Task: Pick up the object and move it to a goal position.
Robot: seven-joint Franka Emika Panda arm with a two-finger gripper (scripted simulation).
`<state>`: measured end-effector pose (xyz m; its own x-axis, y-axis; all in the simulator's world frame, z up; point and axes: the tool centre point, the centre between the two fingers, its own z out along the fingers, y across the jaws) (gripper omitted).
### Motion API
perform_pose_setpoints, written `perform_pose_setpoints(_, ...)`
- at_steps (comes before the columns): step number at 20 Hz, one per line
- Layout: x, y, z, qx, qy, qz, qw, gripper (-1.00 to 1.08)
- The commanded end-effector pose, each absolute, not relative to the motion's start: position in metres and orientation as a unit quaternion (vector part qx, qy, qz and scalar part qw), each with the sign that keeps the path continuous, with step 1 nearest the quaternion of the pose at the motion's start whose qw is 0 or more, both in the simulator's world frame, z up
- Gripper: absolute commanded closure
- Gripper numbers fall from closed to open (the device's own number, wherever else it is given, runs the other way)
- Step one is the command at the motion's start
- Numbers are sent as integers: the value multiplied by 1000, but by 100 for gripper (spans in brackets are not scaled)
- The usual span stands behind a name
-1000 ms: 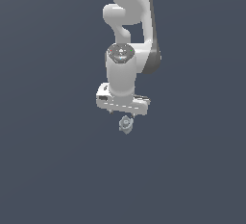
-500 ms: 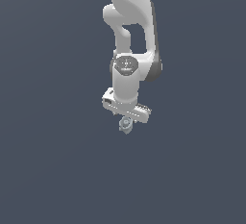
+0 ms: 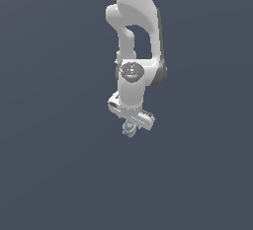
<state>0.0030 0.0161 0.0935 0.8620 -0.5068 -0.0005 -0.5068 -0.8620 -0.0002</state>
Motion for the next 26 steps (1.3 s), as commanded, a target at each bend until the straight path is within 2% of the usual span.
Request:
perform_pose_setpoints(1, 3, 16, 92, -963, 268, 0, 0, -92)
perform_pose_setpoints(6, 3, 17, 89, -964, 266, 0, 0, -92)
perform_pose_setpoints(20, 3, 16, 42, -963, 268, 0, 0, -92)
perform_pose_setpoints(21, 3, 16, 42, -963, 268, 0, 0, 108)
perform_pose_setpoints(26, 3, 16, 42, -963, 268, 0, 0, 108)
